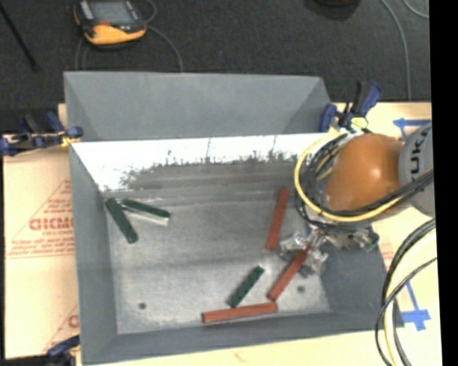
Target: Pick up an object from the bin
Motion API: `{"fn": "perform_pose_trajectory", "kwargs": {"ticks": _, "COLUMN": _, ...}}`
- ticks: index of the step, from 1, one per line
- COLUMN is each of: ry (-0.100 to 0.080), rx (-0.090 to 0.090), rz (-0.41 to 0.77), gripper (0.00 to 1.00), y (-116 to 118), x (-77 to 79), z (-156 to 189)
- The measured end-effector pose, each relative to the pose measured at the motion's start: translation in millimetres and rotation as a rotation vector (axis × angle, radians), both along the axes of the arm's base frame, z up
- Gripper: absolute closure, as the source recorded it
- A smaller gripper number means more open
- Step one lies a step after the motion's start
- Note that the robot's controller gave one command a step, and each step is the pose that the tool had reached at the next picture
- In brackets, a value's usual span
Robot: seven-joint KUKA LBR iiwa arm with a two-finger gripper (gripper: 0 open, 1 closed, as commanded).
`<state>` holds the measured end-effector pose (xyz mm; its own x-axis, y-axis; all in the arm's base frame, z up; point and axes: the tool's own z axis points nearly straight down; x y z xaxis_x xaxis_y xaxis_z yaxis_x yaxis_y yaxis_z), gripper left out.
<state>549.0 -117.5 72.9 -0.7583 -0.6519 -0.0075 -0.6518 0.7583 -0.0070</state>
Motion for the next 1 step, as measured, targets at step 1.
{"fn": "perform_pose_trajectory", "kwargs": {"ticks": 1, "ry": 0.007, "rx": 0.001, "rz": -0.06, "gripper": 1.0, "y": -4.1, "x": -32.7, "z": 139.1}}
